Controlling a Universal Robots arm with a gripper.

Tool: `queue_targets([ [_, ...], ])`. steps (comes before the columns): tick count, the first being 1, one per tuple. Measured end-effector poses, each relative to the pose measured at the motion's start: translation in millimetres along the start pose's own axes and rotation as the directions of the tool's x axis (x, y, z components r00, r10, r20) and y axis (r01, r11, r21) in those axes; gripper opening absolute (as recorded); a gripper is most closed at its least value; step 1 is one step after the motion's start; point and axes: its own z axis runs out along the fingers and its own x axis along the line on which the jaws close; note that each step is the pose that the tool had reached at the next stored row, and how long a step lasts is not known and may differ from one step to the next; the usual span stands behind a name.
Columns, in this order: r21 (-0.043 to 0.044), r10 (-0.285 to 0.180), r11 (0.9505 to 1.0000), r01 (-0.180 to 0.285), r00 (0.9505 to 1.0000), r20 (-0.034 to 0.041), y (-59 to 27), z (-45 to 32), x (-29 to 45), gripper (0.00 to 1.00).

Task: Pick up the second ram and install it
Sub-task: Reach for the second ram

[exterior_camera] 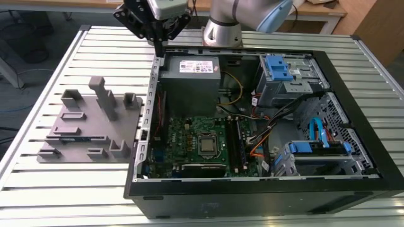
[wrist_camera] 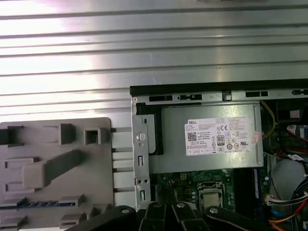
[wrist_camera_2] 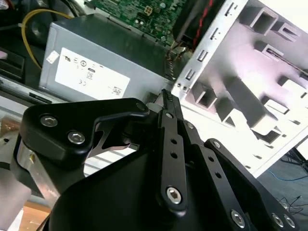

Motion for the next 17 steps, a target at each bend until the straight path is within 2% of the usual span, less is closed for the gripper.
queue_targets([
  [6,0.0001,0.000,1.0000,0.000,1.0000,-0.0001,-4.1,0.6,16.3,0.11],
  [12,0.0000,0.000,1.0000,0.000,1.0000,-0.0001,-9.5,4.2,28.6,0.11],
  [17,0.0000,0.000,1.0000,0.000,1.0000,-0.0001,-14.7,6.9,47.4,0.11],
])
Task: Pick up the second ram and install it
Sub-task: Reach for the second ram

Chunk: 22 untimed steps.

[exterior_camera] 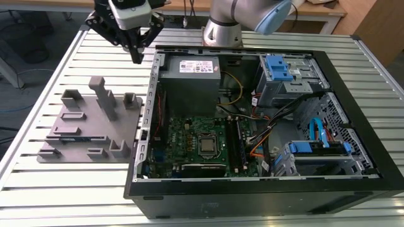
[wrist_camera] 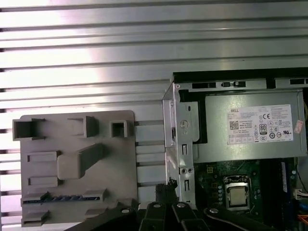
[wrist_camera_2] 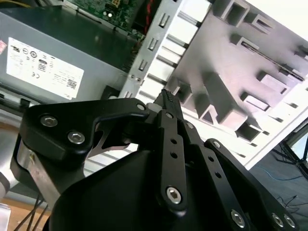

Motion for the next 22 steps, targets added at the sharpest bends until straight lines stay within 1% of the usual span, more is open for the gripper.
queue_targets([
  [3,-0.0001,0.000,1.0000,0.000,1.0000,0.0001,-3.7,1.0,11.0,0.11],
  [8,-0.0001,0.000,1.0000,0.000,1.0000,0.0001,-10.0,2.5,23.6,0.11],
  [22,-0.0001,0.000,1.0000,0.000,1.0000,0.0001,-24.5,6.7,51.8,0.11],
])
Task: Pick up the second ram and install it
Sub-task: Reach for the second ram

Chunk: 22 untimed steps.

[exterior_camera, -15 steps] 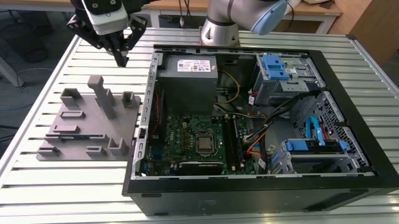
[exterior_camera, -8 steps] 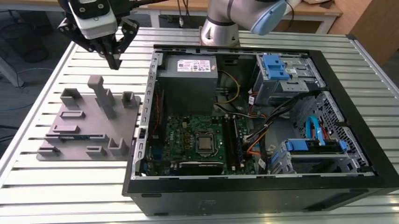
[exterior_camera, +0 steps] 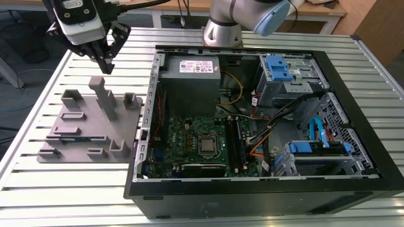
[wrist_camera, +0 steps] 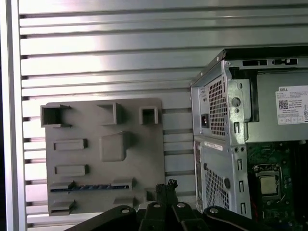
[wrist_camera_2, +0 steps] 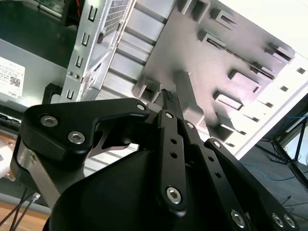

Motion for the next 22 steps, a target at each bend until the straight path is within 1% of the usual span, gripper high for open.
queue_targets([
  [10,0.0000,0.000,1.0000,0.000,1.0000,0.0000,-11.0,3.5,21.0,0.11],
  [19,0.0000,0.000,1.0000,0.000,1.0000,-0.0001,-20.6,6.6,38.3,0.11],
  [22,0.0000,0.000,1.0000,0.000,1.0000,0.0000,-23.2,7.8,42.8,0.11],
])
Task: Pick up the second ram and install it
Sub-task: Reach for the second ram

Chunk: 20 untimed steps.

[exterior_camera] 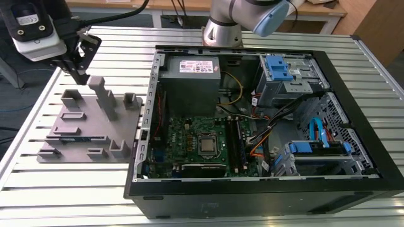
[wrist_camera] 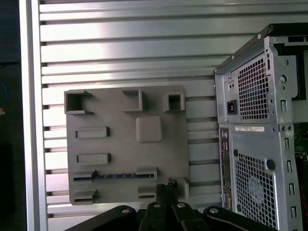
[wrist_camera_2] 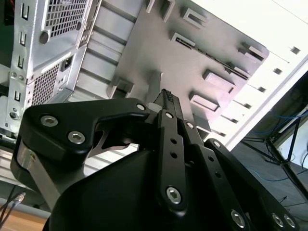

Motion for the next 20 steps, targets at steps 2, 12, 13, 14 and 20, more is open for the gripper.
queue_targets([
  [2,0.0000,0.000,1.0000,0.000,1.0000,0.0001,-1.7,0.9,2.7,0.11],
  [12,0.0000,0.000,1.0000,0.000,1.0000,0.0000,-10.9,5.3,15.9,0.11],
  [13,-0.0001,0.000,1.0000,0.000,1.0000,0.0000,-12.1,6.1,17.0,0.11],
  [14,0.0000,0.000,1.0000,0.000,1.0000,-0.0001,-13.3,6.9,18.3,0.11],
  [20,0.0000,0.000,1.0000,0.000,1.0000,0.0000,-20.0,13.2,24.1,0.11],
])
